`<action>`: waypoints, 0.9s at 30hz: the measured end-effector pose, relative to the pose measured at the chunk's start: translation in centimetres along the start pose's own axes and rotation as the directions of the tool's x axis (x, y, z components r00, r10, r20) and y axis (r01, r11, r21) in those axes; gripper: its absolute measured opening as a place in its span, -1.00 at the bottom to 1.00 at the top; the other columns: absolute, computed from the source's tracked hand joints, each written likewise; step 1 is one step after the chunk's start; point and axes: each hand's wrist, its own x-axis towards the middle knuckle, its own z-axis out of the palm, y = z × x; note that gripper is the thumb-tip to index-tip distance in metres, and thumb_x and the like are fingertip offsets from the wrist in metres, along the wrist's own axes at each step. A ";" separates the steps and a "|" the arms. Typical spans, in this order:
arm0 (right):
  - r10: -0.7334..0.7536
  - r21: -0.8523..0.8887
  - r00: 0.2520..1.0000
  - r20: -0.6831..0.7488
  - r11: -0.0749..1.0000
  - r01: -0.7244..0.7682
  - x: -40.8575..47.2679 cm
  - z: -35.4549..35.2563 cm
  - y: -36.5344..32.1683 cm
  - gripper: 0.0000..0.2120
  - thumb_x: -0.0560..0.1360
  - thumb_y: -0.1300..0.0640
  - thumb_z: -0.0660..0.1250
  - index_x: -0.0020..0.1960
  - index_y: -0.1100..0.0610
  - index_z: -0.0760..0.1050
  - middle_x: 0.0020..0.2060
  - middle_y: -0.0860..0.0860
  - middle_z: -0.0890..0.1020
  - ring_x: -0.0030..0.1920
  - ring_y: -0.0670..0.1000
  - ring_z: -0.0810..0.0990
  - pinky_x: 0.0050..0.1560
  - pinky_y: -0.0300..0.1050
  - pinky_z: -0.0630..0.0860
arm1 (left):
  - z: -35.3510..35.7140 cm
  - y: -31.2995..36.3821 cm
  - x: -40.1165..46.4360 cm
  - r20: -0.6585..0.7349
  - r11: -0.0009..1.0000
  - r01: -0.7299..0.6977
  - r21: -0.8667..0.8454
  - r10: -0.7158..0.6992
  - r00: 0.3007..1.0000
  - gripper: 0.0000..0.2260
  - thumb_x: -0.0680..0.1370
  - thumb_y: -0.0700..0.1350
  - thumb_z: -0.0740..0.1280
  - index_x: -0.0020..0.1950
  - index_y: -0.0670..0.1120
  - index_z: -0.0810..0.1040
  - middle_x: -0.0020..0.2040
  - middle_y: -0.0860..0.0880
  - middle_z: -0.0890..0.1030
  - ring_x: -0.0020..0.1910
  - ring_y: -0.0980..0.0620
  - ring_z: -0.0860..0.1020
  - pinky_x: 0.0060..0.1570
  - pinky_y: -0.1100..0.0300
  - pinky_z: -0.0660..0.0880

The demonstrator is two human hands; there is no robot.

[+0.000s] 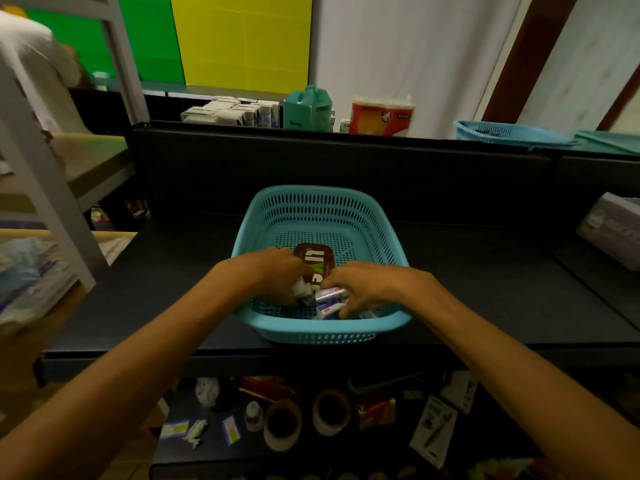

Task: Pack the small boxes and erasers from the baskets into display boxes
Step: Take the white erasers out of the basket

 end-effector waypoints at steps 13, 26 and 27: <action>-0.008 0.061 1.000 -0.011 0.998 0.009 0.0 -0.3 0.4 -0.70 0.47 0.13 0.40 0.18 0.05 0.49 0.02 -0.05 0.58 -0.02 -0.05 0.54 0.00 -0.11 0.48 | -0.7 -0.9 0.0 -0.021 0.999 -0.042 0.028 0.042 0.999 -0.62 0.44 0.09 0.39 0.25 0.14 0.47 0.07 0.06 0.58 -0.03 0.06 0.53 -0.01 0.09 0.52; 0.114 0.237 0.895 -0.431 0.972 -0.009 -4.6 -5.1 1.7 -0.79 0.45 0.10 0.42 0.07 -0.03 0.51 -0.06 -0.17 0.56 -0.08 -0.27 0.54 -0.13 -0.31 0.42 | -2.4 -2.6 -1.9 -0.320 0.964 -0.117 -0.241 0.035 0.947 -0.72 0.42 0.06 0.43 0.10 0.17 0.50 0.01 0.12 0.59 -0.01 0.12 0.55 0.00 0.05 0.55; 0.124 0.232 0.882 -0.455 0.973 -0.017 -5.3 -5.3 1.9 -0.78 0.45 0.09 0.42 0.08 -0.03 0.50 -0.06 -0.17 0.57 -0.07 -0.26 0.54 -0.12 -0.32 0.43 | -2.6 -2.5 -1.9 -0.340 0.963 -0.131 -0.237 0.044 0.939 -0.72 0.41 0.07 0.43 0.09 0.18 0.50 0.02 0.11 0.59 -0.01 0.12 0.55 -0.01 0.05 0.55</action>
